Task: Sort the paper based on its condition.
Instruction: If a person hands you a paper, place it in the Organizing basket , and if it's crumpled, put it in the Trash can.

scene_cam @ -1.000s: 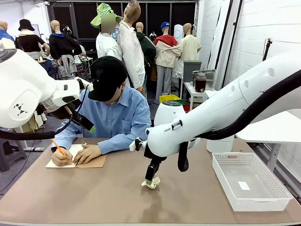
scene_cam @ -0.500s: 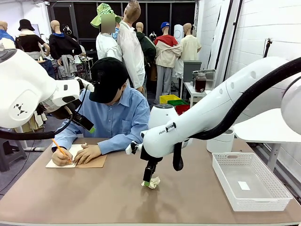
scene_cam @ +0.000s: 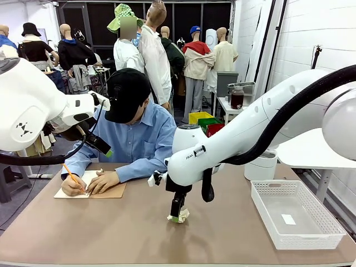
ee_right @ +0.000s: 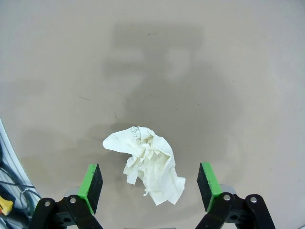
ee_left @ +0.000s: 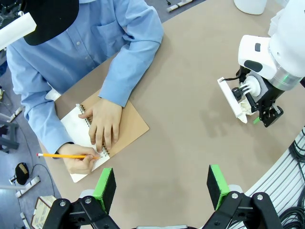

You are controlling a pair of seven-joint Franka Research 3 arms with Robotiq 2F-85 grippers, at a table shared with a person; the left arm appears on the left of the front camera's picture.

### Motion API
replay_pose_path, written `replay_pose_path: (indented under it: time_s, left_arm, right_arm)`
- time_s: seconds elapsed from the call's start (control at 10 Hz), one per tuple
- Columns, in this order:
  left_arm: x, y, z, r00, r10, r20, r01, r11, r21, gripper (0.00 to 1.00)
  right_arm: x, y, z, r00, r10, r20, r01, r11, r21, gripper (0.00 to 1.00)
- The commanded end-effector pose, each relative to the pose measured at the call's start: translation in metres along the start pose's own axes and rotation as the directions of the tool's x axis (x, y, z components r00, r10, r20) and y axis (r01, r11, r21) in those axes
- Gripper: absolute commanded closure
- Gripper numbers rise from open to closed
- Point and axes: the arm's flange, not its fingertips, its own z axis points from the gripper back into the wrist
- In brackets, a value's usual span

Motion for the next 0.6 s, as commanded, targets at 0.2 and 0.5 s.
replay_pose_path:
  time_s: [0.2, 0.5]
  left_arm:
    - [-0.0003, 0.0006, -0.0004, 1.000, 0.002, 0.001, -0.002, 1.000, -0.001, 0.00]
    - [-0.0003, 0.0006, -0.0004, 1.000, 0.002, 0.001, -0.002, 1.000, -0.001, 0.00]
  right_arm:
    - [0.0038, -0.0032, -0.0118, 0.999, 0.026, -0.037, -0.026, 1.000, 0.003, 0.00]
    - [0.0057, -0.0036, -0.0148, 0.999, 0.016, -0.048, -0.016, 1.000, -0.003, 0.00]
